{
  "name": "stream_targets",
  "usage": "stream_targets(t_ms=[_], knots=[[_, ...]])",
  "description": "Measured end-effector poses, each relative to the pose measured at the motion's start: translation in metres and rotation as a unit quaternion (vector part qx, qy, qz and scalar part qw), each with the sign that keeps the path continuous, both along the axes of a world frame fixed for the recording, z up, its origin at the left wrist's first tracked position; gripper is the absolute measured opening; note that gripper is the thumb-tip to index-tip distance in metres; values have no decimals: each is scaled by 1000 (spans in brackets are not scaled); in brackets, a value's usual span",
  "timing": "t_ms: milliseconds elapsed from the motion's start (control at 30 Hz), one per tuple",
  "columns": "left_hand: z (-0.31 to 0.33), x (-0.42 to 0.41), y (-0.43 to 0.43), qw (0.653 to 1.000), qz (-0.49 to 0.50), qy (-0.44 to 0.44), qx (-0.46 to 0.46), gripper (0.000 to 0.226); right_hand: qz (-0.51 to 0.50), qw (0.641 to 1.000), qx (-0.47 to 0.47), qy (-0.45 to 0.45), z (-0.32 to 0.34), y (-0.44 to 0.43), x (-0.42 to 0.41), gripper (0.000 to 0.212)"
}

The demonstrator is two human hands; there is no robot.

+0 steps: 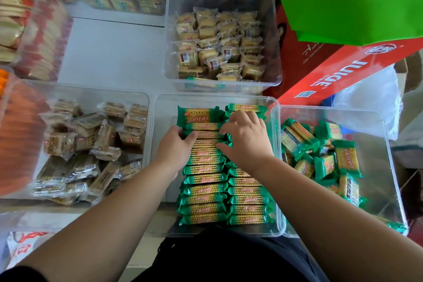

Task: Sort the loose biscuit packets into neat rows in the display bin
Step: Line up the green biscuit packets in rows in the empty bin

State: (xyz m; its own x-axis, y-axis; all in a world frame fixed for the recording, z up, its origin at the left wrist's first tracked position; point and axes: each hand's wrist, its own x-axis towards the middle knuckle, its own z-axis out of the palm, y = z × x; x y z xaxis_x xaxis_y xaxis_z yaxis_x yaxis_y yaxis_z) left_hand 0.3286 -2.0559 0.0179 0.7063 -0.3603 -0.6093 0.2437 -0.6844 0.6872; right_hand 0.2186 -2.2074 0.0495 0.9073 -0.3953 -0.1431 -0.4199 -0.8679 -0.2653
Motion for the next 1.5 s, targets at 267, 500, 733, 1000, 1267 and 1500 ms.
stream_targets(t_ms=[267,500,733,1000,1267,1500], knots=[[-10,3,2,997,-53,-42,-32,88,81,994,-11,75,3,-17,32,73],[1,14,-12,994,-4,-6,-111,58,82,995,38,48,-9,-21,23,63],[1,17,-24,993,-2,-88,-73,19,-100,971,41,-215,-6,-61,-33,21],[-4,7,-26,968,-28,-247,20,15,-399,912,33,95,-13,-142,-121,82],[-1,-3,-26,938,-166,-298,62,36,-368,891,119,240,-34,-140,-115,108],[-4,-14,-27,936,-184,-281,105,44,-238,955,-61,168,-45,-127,-121,71]])
